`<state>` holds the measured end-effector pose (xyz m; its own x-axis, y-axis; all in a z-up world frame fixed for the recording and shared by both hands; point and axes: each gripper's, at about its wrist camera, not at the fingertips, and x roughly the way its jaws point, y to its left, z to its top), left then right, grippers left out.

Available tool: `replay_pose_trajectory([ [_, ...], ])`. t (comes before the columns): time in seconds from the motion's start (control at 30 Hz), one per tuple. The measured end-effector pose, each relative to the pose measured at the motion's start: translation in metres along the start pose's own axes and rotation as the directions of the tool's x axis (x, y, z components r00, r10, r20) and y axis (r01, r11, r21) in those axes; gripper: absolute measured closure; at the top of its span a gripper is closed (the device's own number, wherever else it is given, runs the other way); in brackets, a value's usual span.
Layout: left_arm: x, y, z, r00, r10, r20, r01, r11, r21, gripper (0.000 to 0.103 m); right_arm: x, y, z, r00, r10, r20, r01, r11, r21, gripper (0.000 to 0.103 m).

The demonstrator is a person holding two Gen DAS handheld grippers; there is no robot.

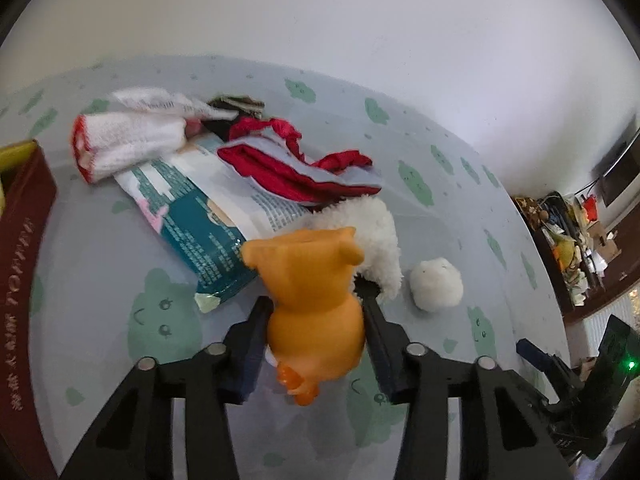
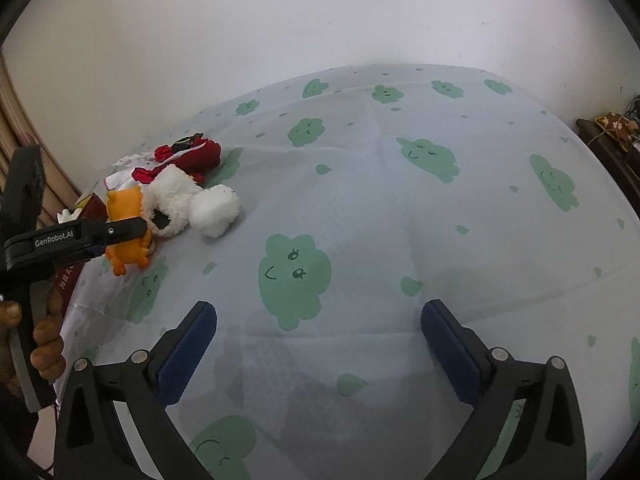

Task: Organize soft objects
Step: 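Lift the orange toy while the right gripper grasps the white pompom ball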

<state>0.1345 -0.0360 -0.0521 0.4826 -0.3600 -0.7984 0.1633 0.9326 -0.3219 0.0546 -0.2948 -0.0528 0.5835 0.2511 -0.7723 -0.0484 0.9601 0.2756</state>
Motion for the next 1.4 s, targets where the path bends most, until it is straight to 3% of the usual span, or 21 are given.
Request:
replay_pose_trajectory([
  [0.07,-0.009,-0.001,-0.007,1.0,0.017,0.017,-0.017,1.0,0.003,0.059,0.0,0.0,0.0,1.0,0.002,0.0,-0.002,1.0,0.001,0.0],
  [0.23,-0.039,0.005,-0.026,0.999,-0.022,0.037,0.023,0.999,-0.029,0.059,0.0,0.001,0.0,1.0,-0.005,-0.003,0.005,1.0,-0.004,0.0],
  [0.4,-0.059,0.011,-0.042,0.999,-0.038,0.023,0.039,0.998,-0.045,0.058,0.004,0.012,0.001,0.998,-0.058,-0.036,0.056,0.997,-0.051,0.0],
  [0.57,-0.061,0.017,-0.047,0.999,-0.033,0.012,0.033,0.997,-0.069,0.058,0.005,0.023,0.011,0.999,0.006,-0.052,-0.009,0.998,-0.062,0.0],
  [0.67,-0.062,0.022,-0.051,0.999,-0.035,0.0,0.035,0.996,-0.088,0.058,0.013,0.043,0.023,0.998,0.039,-0.041,-0.044,0.988,-0.146,0.002],
  [0.8,-0.069,0.024,-0.054,0.999,-0.035,0.006,0.036,0.996,-0.087,0.057,0.032,0.062,0.035,0.998,0.042,-0.055,-0.053,0.974,-0.219,0.021],
  [1.17,-0.075,0.019,-0.055,0.999,-0.037,0.012,0.037,0.997,-0.065,0.057,0.065,0.082,0.057,0.997,0.032,-0.074,-0.05,0.963,-0.266,0.04],
  [1.27,-0.073,0.019,-0.056,0.999,-0.041,0.003,0.041,0.997,-0.066,0.057,0.071,0.081,0.057,0.996,0.032,-0.089,-0.056,0.96,-0.275,0.053],
  [1.33,-0.073,0.019,-0.056,0.999,-0.039,0.003,0.039,0.997,-0.064,0.057,0.072,0.081,0.056,0.996,0.025,-0.084,-0.049,0.955,-0.292,0.07],
  [1.4,-0.073,0.019,-0.056,0.999,-0.037,0.005,0.037,0.997,-0.065,0.057,0.071,0.079,0.055,0.997,0.027,-0.079,-0.048,0.957,-0.287,0.075],
])
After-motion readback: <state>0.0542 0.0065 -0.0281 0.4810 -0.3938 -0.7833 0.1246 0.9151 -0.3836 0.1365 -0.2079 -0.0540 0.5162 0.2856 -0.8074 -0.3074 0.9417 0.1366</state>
